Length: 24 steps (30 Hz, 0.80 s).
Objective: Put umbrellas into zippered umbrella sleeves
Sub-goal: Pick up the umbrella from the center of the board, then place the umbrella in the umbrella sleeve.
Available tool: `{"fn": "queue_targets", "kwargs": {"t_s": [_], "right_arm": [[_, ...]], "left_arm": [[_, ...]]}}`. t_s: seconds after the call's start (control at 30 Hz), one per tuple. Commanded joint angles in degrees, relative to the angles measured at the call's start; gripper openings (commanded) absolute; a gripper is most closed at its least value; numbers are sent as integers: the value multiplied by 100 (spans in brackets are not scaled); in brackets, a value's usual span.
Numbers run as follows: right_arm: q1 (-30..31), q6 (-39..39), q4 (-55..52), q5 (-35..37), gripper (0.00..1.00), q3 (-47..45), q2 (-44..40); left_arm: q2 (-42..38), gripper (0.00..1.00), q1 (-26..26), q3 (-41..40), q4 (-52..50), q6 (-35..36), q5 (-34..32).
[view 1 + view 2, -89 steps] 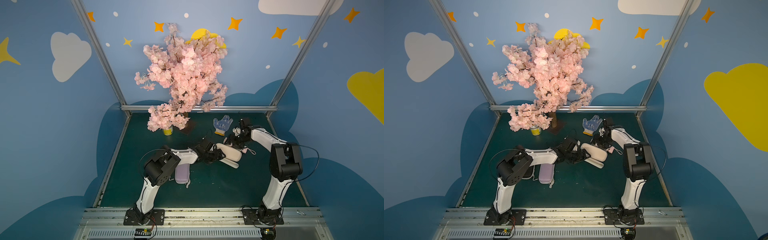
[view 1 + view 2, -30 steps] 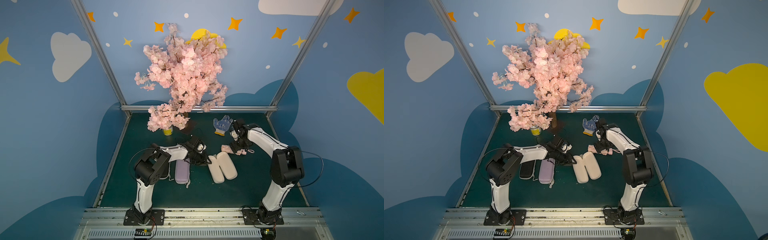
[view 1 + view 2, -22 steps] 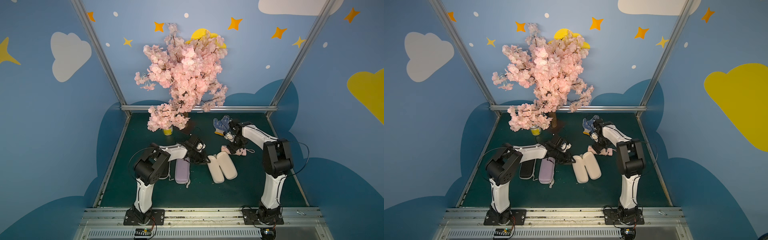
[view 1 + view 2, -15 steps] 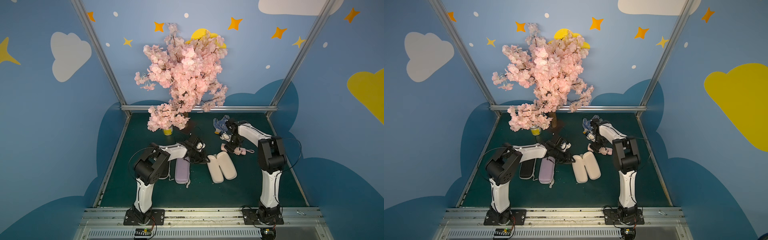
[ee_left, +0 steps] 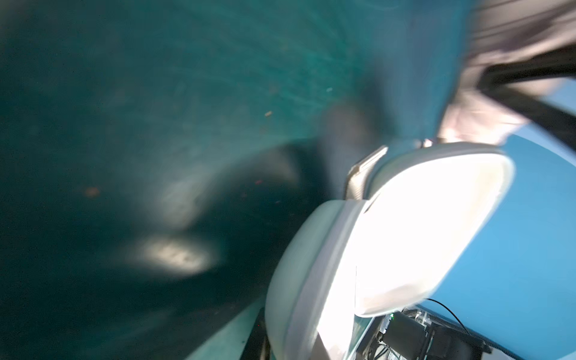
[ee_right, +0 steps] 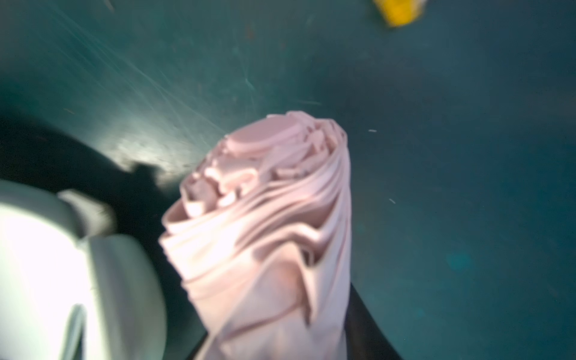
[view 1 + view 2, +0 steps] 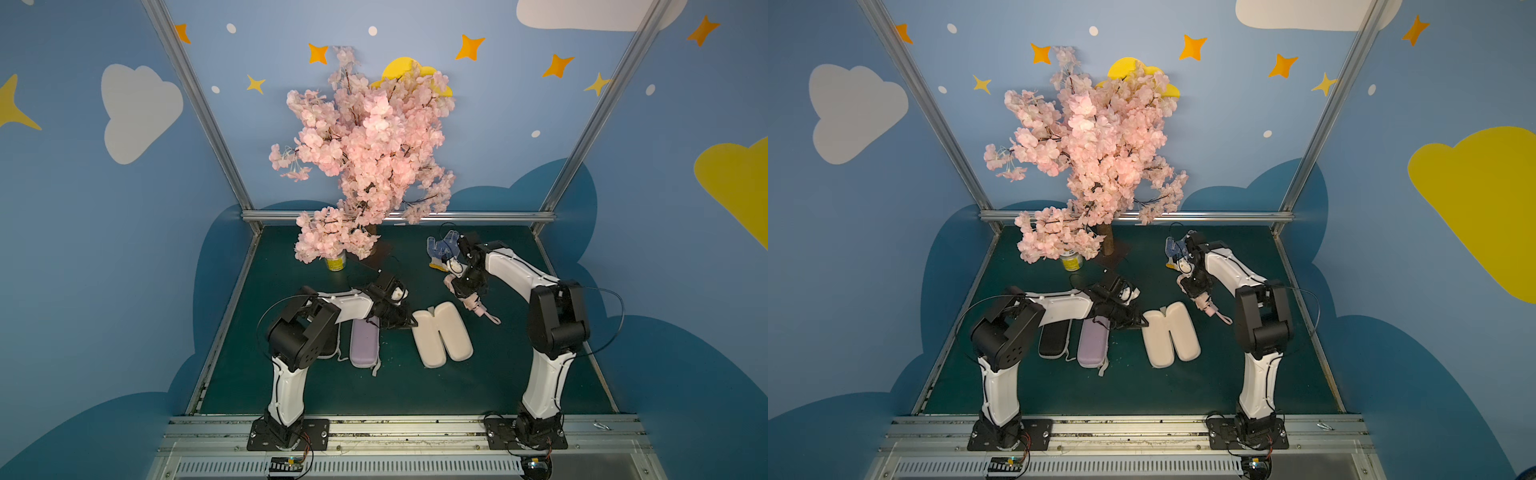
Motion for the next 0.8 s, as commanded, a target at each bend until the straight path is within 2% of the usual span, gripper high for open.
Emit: {"fn": "queue_targets", "kwargs": {"t_s": [0.0, 0.07, 0.17, 0.27, 0.37, 0.47, 0.6, 0.77], "right_arm": [[64, 954, 821, 23, 17, -157, -1312], [152, 1435, 1359, -495, 18, -476, -2062], [355, 2439, 3047, -1681, 19, -1497, -3165], [825, 3728, 5222, -1530, 15, -2948, -3895], [1309, 4505, 6059, -1215, 11, -3653, -3973], [1781, 4882, 5995, -766, 9, -4028, -3891], [2018, 5051, 5706, -472, 8, -4584, -4015], [2133, 4521, 4905, -126, 7, -4989, -4111]], "left_arm": [[-268, 15, -55, -207, 254, -259, -186], [-312, 15, -112, -257, 285, -370, -322], [-300, 14, -192, -255, 324, -605, -469], [-307, 13, -213, -315, 550, -920, -515], [-334, 12, -219, -401, 784, -1197, -549], [-374, 12, -235, -499, 1032, -1489, -587], [-438, 11, -249, -640, 1275, -1743, -681], [-420, 10, -260, -661, 1347, -1783, -681]]}}
